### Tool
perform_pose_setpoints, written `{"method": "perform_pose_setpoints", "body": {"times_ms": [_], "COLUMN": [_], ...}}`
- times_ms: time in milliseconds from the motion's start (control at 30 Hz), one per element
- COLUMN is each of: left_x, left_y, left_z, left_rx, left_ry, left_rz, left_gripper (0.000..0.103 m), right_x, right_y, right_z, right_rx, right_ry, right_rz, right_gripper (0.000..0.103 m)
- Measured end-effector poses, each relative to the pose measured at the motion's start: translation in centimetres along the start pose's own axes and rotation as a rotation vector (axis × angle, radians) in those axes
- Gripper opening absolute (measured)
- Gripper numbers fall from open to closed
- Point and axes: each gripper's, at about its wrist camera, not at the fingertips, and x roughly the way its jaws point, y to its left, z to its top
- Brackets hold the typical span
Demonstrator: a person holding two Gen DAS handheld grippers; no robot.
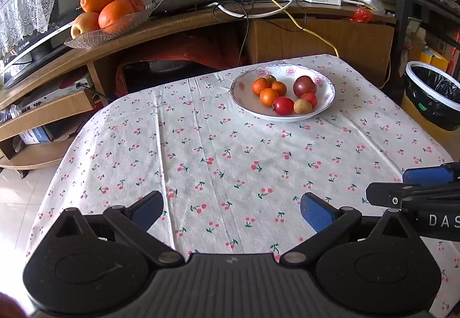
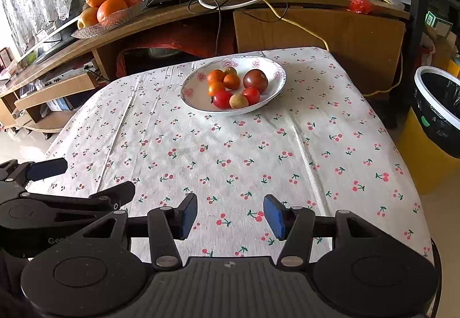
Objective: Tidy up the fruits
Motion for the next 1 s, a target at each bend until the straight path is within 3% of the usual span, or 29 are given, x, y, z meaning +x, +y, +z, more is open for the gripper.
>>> {"method": "perform_pose_setpoints", "body": {"times_ms": [1000], "left_x": [-2.3], "left_y": [-0.3], "left_z": [-2.3], "left_rx": [-0.024], "left_ry": [0.001], "left_rz": [0.041], "left_gripper": [0.103], "right_x": [-1.7], "right_y": [0.9], "right_z": [-2.2], "right_rx": [-0.009], "right_ry": [0.01], "right_rz": [-0.001], "right_gripper": [0.049]}}
